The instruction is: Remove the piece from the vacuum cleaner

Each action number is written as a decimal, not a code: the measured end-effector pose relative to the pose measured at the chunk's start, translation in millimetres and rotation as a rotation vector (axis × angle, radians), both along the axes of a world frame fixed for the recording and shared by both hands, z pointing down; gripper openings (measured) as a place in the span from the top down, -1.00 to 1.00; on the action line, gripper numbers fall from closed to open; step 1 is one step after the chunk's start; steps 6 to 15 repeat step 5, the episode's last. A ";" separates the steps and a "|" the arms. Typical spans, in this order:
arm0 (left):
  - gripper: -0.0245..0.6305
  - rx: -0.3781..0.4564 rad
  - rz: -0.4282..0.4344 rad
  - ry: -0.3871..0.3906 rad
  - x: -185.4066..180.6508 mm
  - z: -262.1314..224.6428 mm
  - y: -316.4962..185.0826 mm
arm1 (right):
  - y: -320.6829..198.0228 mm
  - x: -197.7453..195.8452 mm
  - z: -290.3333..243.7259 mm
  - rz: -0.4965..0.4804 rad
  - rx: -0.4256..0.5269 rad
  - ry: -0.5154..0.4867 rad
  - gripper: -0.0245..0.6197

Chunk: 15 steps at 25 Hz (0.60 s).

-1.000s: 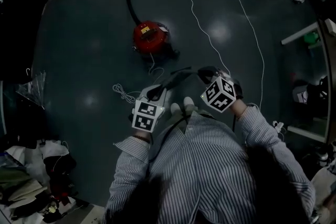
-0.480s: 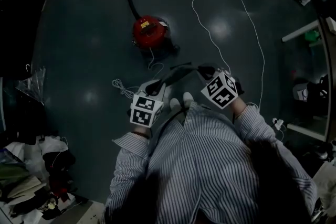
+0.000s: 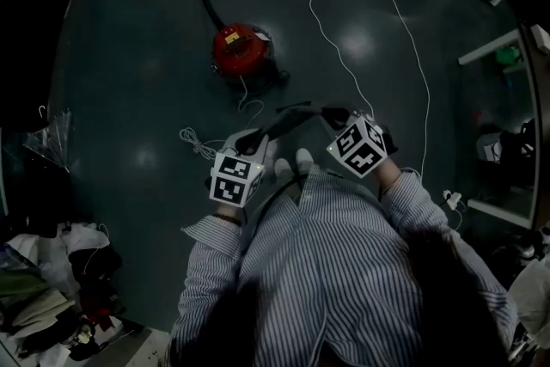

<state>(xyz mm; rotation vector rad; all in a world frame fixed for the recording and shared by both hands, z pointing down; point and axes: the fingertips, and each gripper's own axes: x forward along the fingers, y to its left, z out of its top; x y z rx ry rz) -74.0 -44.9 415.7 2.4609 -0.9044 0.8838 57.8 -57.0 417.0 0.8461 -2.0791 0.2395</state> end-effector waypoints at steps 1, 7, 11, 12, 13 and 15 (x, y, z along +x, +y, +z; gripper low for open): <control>0.83 0.002 0.001 0.002 1.1 0.4 0.1 | 0.7 1.4 0.8 -0.001 -0.002 0.000 0.86; 0.83 -0.007 0.009 -0.002 5.8 5.2 2.6 | 1.6 7.0 4.2 -0.002 -0.012 -0.002 0.86; 0.83 -0.007 0.009 -0.002 5.8 5.2 2.6 | 1.6 7.0 4.2 -0.002 -0.012 -0.002 0.86; 0.83 -0.007 0.009 -0.002 5.8 5.2 2.6 | 1.6 7.0 4.2 -0.002 -0.012 -0.002 0.86; 0.83 -0.007 0.009 -0.002 5.8 5.2 2.6 | 1.6 7.0 4.2 -0.002 -0.012 -0.002 0.86; 0.83 -0.007 0.009 -0.002 5.8 5.2 2.6 | 1.6 7.0 4.2 -0.002 -0.012 -0.002 0.86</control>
